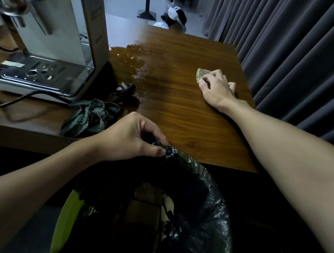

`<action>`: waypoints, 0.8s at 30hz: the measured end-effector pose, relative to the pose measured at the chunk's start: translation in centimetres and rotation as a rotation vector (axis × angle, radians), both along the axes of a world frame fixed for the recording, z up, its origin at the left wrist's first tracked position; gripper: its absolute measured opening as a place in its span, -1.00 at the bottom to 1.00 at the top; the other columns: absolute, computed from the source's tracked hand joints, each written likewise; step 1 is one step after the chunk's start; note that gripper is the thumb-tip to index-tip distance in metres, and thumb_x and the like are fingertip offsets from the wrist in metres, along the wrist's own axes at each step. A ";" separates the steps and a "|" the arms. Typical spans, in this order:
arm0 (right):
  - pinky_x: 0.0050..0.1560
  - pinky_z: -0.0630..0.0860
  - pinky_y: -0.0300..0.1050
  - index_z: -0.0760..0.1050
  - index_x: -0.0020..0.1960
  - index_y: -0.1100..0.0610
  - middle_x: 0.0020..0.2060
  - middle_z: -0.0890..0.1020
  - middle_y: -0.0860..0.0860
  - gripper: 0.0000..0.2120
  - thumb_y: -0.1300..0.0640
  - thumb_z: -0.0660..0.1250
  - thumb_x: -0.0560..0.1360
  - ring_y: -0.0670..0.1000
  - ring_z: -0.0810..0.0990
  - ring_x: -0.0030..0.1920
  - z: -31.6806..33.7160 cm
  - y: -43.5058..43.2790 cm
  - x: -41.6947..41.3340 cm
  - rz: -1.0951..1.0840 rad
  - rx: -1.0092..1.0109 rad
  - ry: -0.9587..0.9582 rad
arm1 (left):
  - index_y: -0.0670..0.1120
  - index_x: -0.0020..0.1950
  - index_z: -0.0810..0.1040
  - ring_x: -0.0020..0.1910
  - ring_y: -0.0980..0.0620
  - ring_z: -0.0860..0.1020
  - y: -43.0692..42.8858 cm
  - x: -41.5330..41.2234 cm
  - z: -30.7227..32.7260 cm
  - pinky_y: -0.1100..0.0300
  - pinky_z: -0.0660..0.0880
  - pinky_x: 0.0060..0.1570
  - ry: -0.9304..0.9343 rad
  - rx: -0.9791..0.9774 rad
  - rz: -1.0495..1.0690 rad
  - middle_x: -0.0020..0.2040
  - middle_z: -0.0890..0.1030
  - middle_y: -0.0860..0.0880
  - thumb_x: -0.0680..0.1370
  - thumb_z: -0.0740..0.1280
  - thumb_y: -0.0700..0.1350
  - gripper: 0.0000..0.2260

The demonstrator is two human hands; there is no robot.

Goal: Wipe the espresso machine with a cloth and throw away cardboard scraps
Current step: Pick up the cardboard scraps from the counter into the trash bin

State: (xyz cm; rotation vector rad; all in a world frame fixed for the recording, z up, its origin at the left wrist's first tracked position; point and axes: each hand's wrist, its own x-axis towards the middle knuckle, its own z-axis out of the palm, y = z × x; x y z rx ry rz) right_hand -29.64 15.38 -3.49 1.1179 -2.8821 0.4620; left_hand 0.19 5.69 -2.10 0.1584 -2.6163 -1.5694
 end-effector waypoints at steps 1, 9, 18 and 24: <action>0.34 0.14 0.11 0.46 0.23 -0.02 0.31 0.37 -0.02 -0.64 -0.14 0.01 0.62 0.02 0.32 0.33 0.0 0.3 0.5 0.005 -0.014 0.003 | -0.07 -0.10 0.74 -0.17 0.19 0.68 0.1 0.0 0.0 0.37 0.56 -0.13 0.001 0.003 0.000 -0.13 0.74 0.08 0.41 0.56 -0.20 -0.90; 0.35 0.18 0.17 0.38 0.16 -0.06 0.26 0.42 0.05 -0.84 0.06 0.19 0.59 0.10 0.30 0.30 1.7 2.2 3.8 -0.031 0.067 -0.078 | -0.17 -0.07 0.73 -0.28 0.24 0.65 0.2 0.1 -0.1 0.40 0.51 -0.25 -0.008 0.017 0.021 -0.22 0.73 0.08 0.42 0.55 -0.24 -0.89; -0.05 0.43 -0.15 0.31 0.33 0.02 0.24 0.36 0.05 -0.44 0.11 0.49 0.43 0.00 0.45 0.09 4.9 6.1 8.3 -0.156 0.096 -0.444 | -0.15 -0.15 0.71 -0.28 0.19 0.65 0.5 0.5 0.2 0.36 0.56 -0.21 0.020 0.011 0.003 -0.25 0.72 0.03 0.43 0.54 -0.26 -0.94; -0.01 0.55 -0.11 0.42 0.26 0.05 0.05 0.60 0.06 -0.64 0.17 0.39 0.50 -0.04 0.59 -0.01 5.5 11.0 13.7 -0.204 -0.288 -0.535 | -0.18 -0.22 0.69 -0.36 0.21 0.62 0.3 0.3 0.8 0.37 0.53 -0.30 -0.001 0.048 -0.039 -0.35 0.69 0.06 0.41 0.54 -0.31 -0.92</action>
